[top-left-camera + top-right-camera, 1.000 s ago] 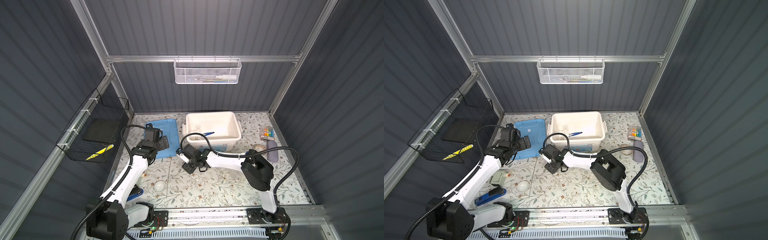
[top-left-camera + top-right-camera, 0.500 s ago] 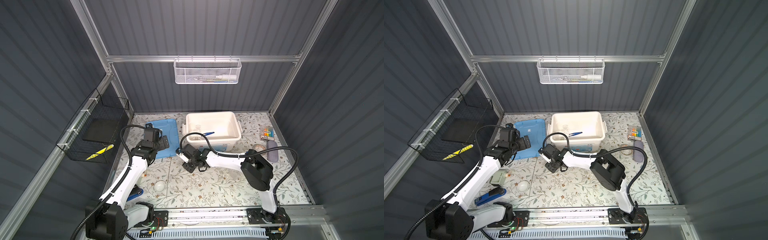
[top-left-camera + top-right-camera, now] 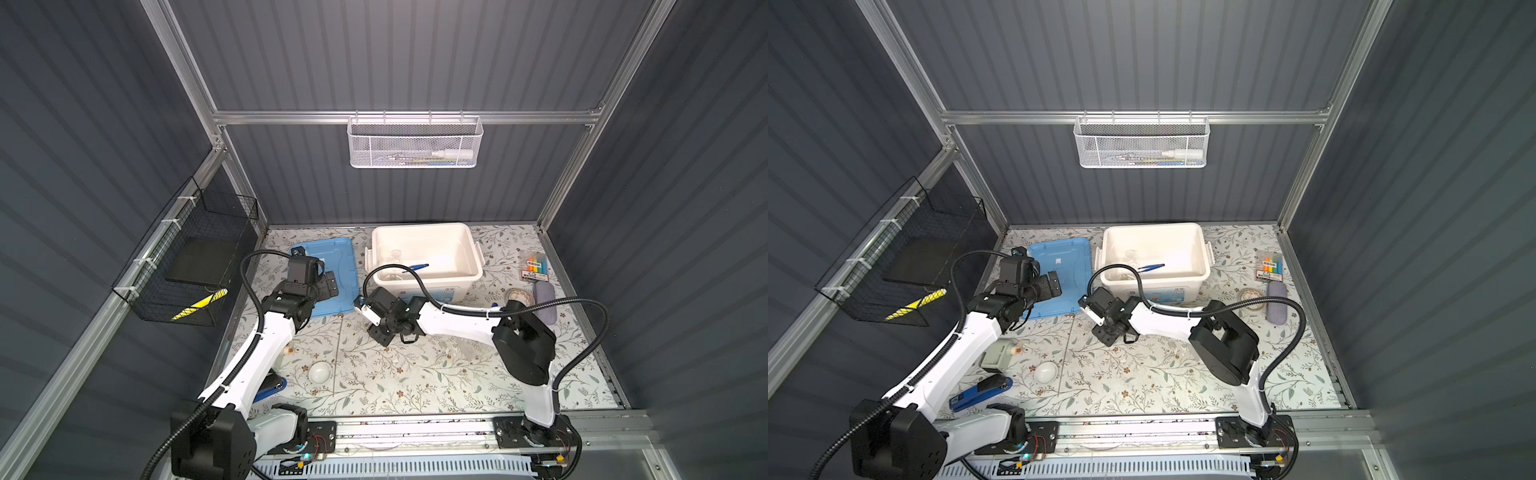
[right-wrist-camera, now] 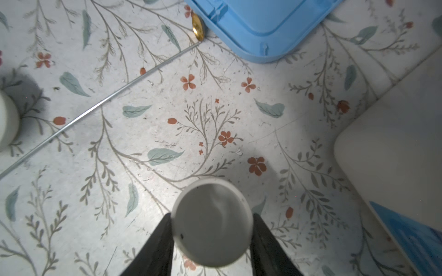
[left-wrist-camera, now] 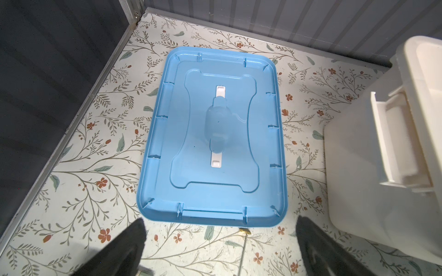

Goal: Organize the chemistry lab equipment
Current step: 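Grasp the small white cup with the right gripper and carry it over the bin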

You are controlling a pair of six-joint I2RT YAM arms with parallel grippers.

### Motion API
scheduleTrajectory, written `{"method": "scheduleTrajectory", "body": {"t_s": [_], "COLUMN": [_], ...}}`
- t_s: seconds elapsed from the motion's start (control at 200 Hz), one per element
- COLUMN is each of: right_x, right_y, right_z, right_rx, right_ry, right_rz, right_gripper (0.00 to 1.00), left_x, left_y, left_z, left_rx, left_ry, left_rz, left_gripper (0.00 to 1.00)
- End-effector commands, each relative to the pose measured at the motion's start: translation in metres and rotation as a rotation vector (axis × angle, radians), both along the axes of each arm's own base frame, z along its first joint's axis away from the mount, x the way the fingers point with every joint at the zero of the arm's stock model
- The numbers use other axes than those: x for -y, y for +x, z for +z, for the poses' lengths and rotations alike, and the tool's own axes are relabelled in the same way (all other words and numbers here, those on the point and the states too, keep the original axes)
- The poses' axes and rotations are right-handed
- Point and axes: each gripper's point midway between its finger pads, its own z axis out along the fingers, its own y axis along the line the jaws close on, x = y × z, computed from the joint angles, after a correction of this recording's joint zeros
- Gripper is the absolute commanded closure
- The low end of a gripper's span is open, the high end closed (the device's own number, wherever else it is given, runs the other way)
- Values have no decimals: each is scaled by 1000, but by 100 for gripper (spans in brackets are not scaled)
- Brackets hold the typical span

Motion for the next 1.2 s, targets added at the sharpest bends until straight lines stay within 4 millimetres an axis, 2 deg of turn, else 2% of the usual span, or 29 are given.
{"method": "scheduleTrajectory", "body": {"t_s": [0.0,0.355,0.535,0.84,1.1,1.191], "right_x": [4,18,31,73,121,132], "right_y": [-10,-24,-20,20,75,90], "right_z": [23,84,115,164,178,180], "right_rx": [-2,34,44,113,159,162], "right_ry": [24,111,156,196,186,189], "right_rz": [17,48,39,-53,-193,-219], "right_gripper": [58,58,58,58,59,59], "left_x": [-6,-13,-15,-8,5,12], "left_y": [-10,-30,-43,-57,-63,-65], "left_z": [-15,-40,-48,-62,-73,-77], "left_rx": [-53,-153,-186,-236,-251,-265], "left_ry": [25,49,25,-26,-86,-83], "left_rz": [5,22,42,34,27,6], "left_gripper": [0,0,0,1,0,1]}}
